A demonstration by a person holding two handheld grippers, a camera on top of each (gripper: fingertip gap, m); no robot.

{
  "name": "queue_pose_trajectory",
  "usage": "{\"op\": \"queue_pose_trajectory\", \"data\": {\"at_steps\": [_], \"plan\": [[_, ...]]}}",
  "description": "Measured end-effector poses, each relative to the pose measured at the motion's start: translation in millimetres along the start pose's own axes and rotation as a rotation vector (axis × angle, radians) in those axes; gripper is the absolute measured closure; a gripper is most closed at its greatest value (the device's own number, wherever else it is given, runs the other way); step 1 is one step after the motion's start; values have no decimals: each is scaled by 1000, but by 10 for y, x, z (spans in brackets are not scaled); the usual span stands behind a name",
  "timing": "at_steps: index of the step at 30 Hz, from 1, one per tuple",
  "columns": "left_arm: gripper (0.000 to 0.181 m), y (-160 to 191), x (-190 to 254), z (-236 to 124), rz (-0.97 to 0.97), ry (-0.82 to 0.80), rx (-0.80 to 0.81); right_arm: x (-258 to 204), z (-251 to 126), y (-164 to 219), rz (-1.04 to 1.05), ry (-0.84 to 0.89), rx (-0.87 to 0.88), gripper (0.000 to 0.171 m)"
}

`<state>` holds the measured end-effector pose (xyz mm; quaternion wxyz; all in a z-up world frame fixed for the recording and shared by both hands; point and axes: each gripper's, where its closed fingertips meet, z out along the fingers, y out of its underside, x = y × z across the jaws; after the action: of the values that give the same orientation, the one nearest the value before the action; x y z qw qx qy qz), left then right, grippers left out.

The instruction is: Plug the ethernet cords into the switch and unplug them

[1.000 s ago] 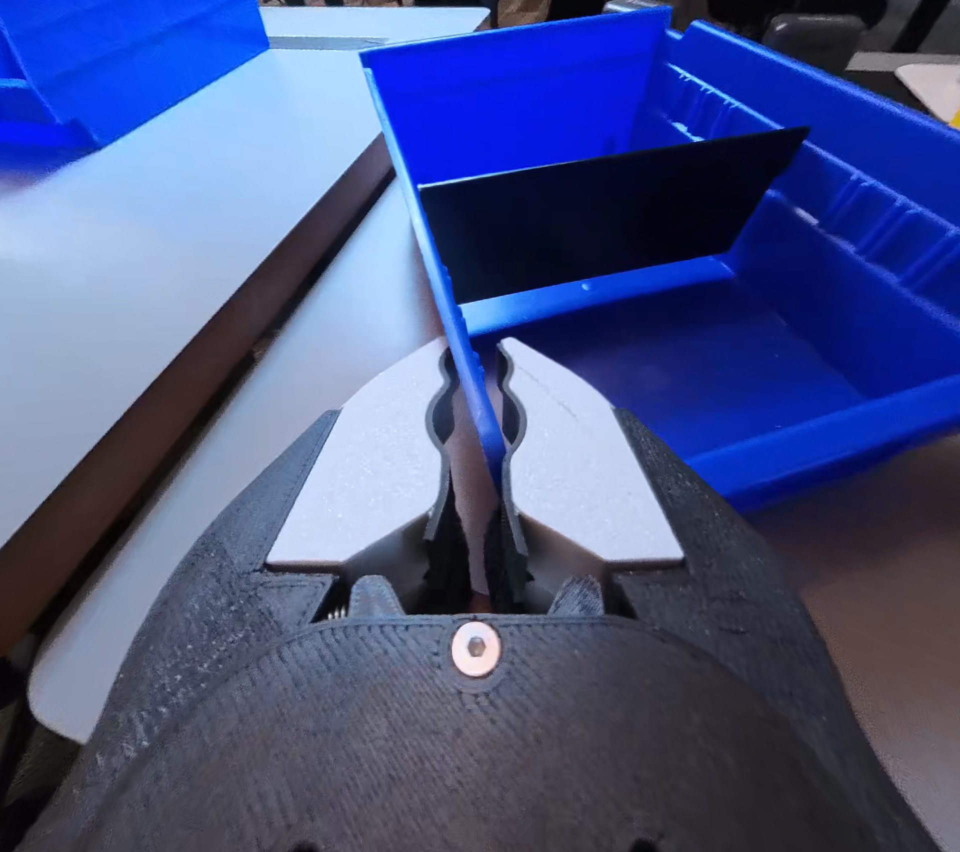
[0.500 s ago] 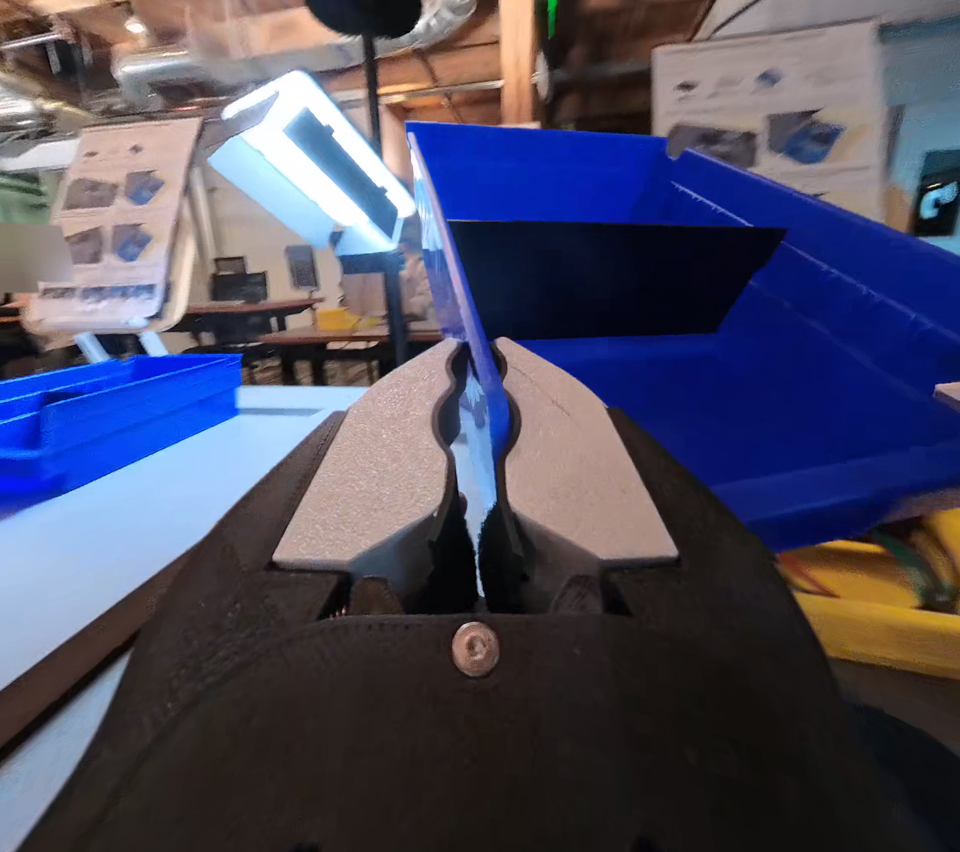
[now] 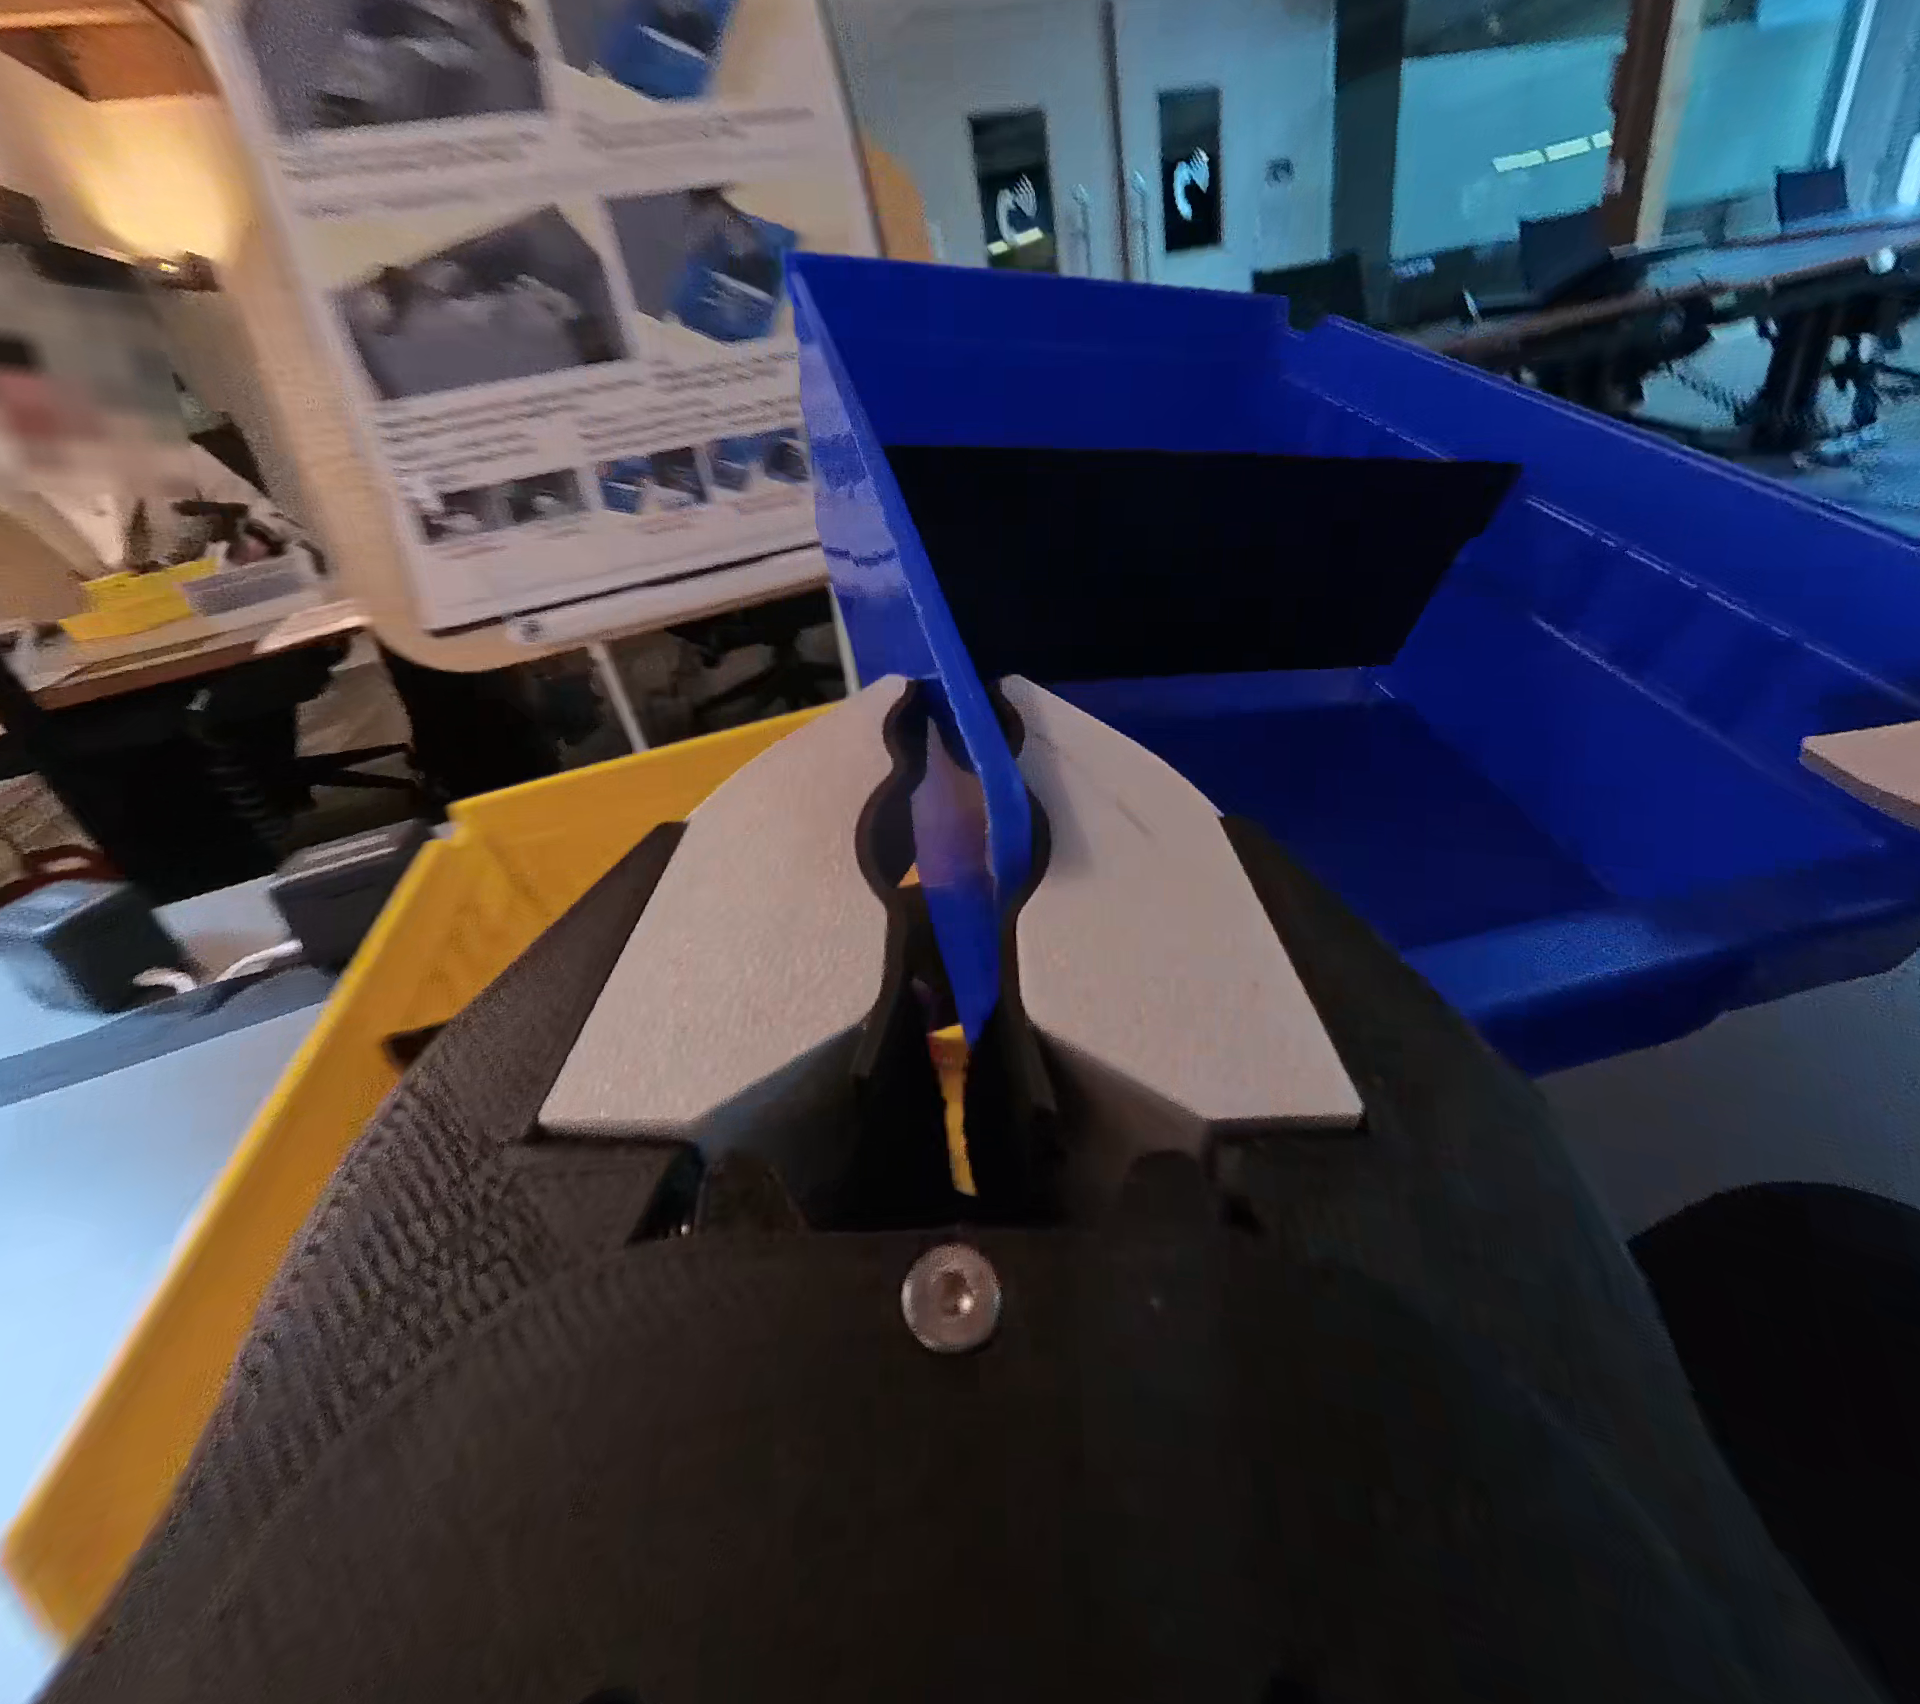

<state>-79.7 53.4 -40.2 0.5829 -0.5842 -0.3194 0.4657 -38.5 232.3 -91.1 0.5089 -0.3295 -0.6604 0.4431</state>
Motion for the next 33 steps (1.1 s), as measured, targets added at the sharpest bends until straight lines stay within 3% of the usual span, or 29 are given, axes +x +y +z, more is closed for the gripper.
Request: {"op": "queue_pose_trajectory", "data": {"at_steps": [6, 13, 19, 22, 25, 30, 33], "plan": [[168, 357, 664, 418, 73, 95, -142, 397, -35, 740, 72, 41, -152, 156], [164, 633, 1056, 568, 54, 194, -253, 583, -135, 1138, 100, 101, -252, 156], [158, 826, 1211, 620, 52, 237, -300, 718, -204, 1201, 114, 158, -272, 157], [135, 844, 1348, 551, 49, 326, -295, 784, -235, 1193, 147, 179, -253, 159], [109, 576, 1390, 384, 45, 385, -206, 820, -277, 1175, 159, 190, -233, 157], [109, -4, 1148, -314, 113, 553, -53, 792, -445, 886, 42, 132, -127, 104], [121, 127, 627, -561, 249, 560, -133, 452, -488, 740, -180, -53, -105, 93]]}}
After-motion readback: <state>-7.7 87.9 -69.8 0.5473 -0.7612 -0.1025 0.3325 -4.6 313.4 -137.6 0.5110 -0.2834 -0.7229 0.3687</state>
